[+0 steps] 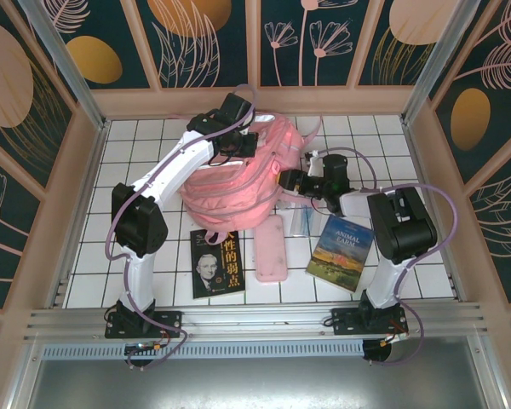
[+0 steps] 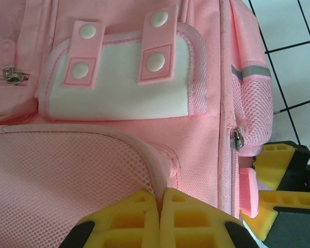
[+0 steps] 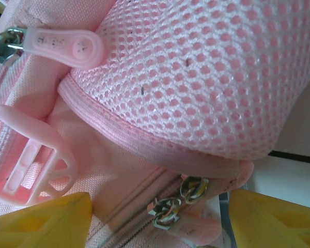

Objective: Pack the student bag

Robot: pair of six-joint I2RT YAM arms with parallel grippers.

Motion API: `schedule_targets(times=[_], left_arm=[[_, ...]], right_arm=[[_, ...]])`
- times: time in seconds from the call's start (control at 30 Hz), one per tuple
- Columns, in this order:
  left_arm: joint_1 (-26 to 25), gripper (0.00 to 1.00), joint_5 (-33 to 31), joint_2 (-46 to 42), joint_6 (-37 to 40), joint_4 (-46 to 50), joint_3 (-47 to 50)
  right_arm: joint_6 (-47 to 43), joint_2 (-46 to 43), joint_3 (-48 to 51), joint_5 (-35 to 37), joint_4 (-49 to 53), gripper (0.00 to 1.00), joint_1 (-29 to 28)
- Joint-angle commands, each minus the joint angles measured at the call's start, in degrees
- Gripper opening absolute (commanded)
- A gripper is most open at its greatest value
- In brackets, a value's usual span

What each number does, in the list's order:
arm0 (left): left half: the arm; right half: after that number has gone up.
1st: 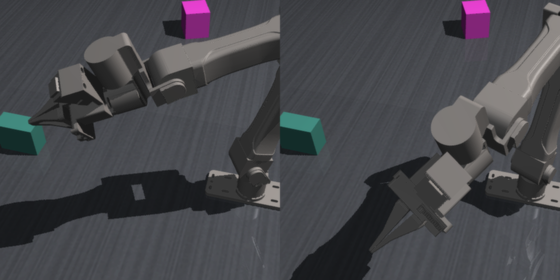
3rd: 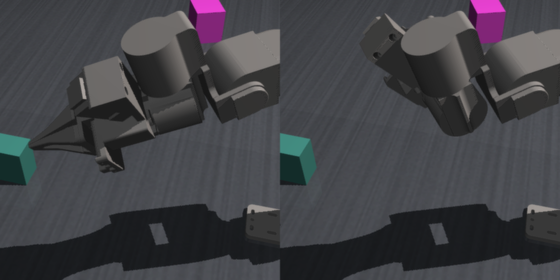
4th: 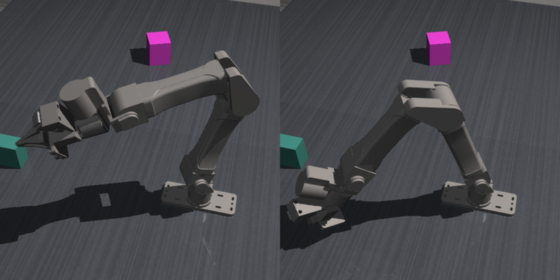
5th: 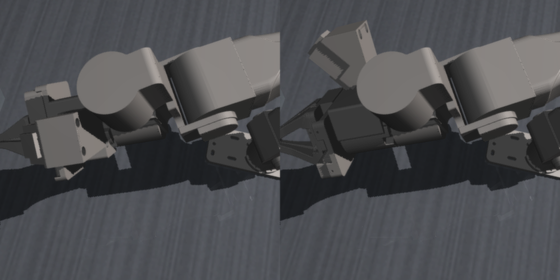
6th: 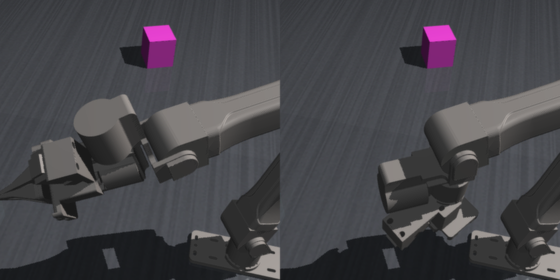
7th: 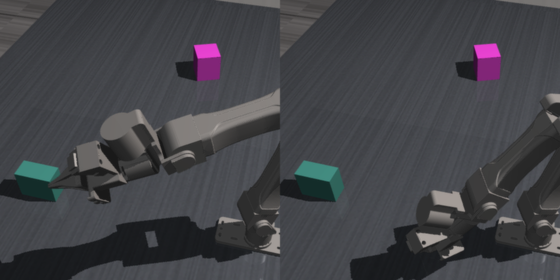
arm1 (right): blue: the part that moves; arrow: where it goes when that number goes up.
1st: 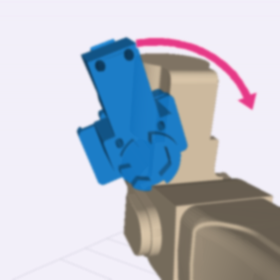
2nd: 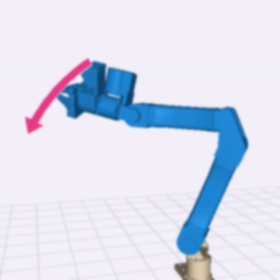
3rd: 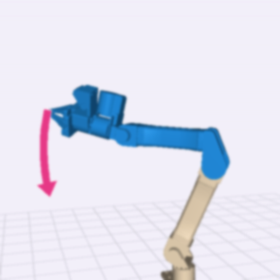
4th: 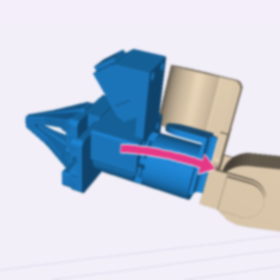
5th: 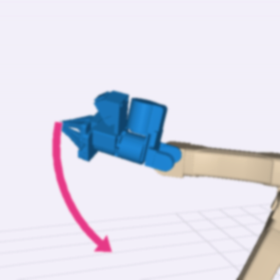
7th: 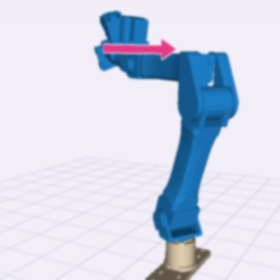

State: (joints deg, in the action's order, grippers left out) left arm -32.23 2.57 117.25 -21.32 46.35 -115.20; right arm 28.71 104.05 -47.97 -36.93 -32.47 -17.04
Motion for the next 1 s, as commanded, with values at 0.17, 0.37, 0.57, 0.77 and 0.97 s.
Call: schedule_targets(times=[0.17,0.37,0.57,0.77,0.97], left_arm=[[-0.11,0.0,1.71,-4.77,-0.42,-4.93,-0.82],[-0.02,0.0,1.11,-4.55,-0.27,-5.19,-1.4],[0.0,0.0,0.63,-4.58,-0.34,-5.56,-1.61],[0.15,0.0,-0.18,-4.49,-0.12,-6.52,-0.67],[0.59,0.0,-0.49,-2.07,0.31,-6.64,-2.35]], right_arm=[[-0.06,1.77,-1.27,-2.11,-5.59,0.72,-0.7],[1.2,1.77,0.59,-6.03,-8.22,0.67,-0.11],[2.49,0.7,2.58,-7.61,-9.62,0.47,0.85],[0.78,-1.73,4.22,-6.11,-5.3,0.35,1.84],[-2.11,-4.8,5.61,-4.74,-0.04,0.33,2.28]])
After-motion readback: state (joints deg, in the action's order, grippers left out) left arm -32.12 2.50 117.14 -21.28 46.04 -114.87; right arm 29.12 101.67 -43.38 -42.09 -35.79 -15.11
